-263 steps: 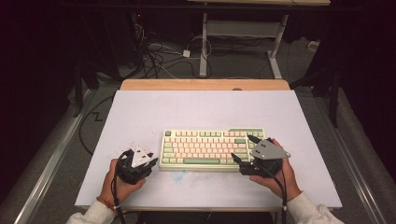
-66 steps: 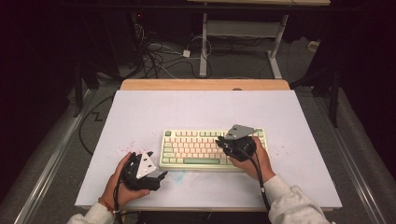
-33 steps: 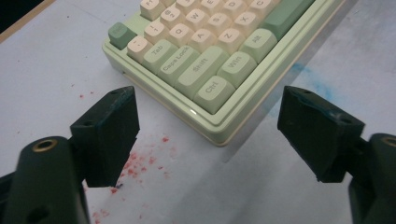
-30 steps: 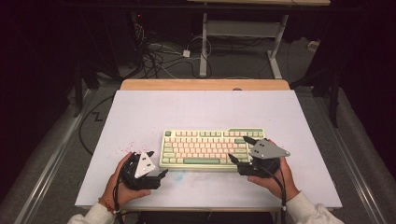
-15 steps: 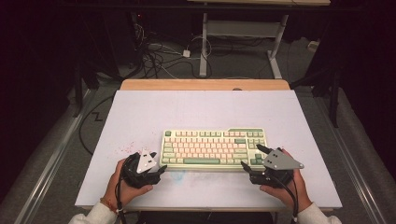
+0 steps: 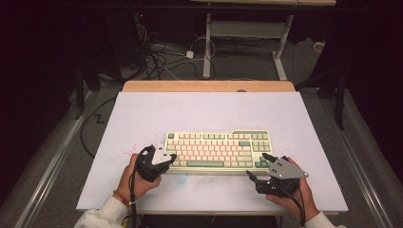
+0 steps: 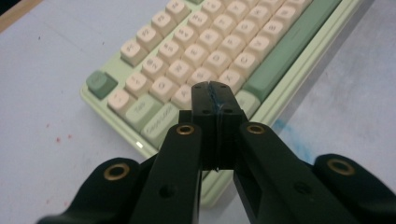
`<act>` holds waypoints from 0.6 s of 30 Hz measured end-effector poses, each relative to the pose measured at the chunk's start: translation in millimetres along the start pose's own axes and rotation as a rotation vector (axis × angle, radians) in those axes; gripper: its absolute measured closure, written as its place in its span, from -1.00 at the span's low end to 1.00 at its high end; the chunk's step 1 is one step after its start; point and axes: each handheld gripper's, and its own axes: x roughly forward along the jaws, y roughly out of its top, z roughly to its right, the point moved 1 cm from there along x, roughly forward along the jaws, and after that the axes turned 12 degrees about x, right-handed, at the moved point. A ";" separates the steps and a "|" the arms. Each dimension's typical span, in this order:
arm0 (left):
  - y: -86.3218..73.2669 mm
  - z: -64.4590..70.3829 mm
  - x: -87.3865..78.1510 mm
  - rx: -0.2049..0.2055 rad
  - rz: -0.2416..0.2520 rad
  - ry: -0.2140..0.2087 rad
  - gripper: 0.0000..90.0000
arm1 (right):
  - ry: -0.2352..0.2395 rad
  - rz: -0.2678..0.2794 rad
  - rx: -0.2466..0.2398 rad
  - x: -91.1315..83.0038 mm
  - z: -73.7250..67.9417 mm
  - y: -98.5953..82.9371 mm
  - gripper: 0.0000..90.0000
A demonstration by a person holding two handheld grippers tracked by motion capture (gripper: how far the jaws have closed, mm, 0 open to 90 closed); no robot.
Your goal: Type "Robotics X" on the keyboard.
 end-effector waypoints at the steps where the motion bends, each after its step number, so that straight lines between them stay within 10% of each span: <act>1: 3.5 -0.7 2.4 0.006 -0.002 -0.010 0.94 | 0.002 -0.001 -0.001 0.4 -0.3 -0.3 -0.47; 18: 57.5 -5.9 51.1 0.038 -0.035 -0.050 0.93 | 0.015 -0.024 -0.002 4.1 -0.5 -4.2 -0.47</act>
